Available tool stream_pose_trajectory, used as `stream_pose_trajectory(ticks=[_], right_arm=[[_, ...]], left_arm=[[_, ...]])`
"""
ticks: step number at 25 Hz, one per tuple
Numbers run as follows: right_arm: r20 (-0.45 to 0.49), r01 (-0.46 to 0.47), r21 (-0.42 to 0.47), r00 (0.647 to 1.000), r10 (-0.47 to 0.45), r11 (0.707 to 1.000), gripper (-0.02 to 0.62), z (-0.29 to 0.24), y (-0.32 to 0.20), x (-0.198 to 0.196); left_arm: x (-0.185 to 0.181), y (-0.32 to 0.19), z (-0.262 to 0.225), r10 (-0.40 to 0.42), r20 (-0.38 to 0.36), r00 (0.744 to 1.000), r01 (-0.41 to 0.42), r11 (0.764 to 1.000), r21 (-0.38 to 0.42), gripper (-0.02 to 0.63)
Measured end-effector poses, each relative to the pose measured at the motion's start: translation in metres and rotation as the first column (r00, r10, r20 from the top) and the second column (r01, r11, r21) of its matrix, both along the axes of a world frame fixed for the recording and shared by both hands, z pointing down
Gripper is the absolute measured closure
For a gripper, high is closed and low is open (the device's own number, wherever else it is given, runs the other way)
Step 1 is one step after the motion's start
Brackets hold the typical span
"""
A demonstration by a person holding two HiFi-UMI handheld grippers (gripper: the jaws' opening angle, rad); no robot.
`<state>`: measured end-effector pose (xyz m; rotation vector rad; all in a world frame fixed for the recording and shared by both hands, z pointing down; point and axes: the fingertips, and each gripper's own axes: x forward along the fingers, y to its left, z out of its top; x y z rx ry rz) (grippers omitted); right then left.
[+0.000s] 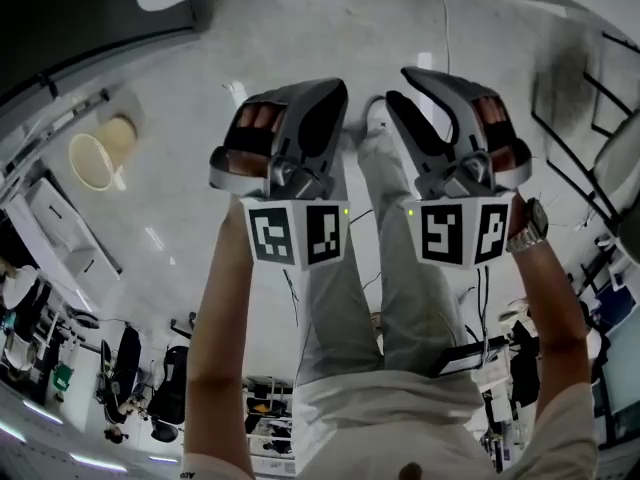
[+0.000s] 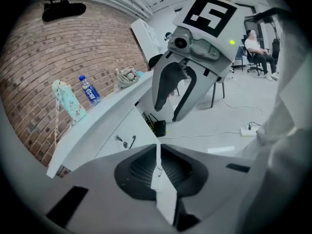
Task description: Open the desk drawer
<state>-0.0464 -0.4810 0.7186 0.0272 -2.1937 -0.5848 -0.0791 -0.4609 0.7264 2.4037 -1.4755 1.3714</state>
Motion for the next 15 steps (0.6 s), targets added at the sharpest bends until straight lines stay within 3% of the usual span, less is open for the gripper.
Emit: stream_pose_trajectory(ticks=[1, 3, 8, 15], right_arm=[[-0.006, 0.006, 0.006, 1.0, -0.006, 1.0, 0.445, 0.012, 0.001, 0.001], [-0.022, 0.024, 0.022, 0.999, -0.024, 0.999, 0.442, 0.031, 0.004, 0.002], [-0.013, 0.057, 0.057, 0.998, -0.057, 0.997, 0.442, 0.052, -0.002, -0.006], [-0.047, 0.032, 0.186, 0.999, -0.023, 0.982, 0.437, 0.086, -0.058, -0.037]], left_arm=[[0.0, 0.002, 0.011, 0.003, 0.008, 1.0, -0.003, 1.0, -0.005, 0.586], [0.0, 0.006, 0.031, 0.008, 0.022, 1.0, -0.008, 1.0, -0.022, 0.508], [-0.01, -0.01, 0.049, 0.014, 0.063, 0.998, -0.014, 1.0, -0.006, 0.459], [-0.05, -0.067, 0.059, 0.0, 0.267, 0.964, -0.02, 0.997, 0.07, 0.449]])
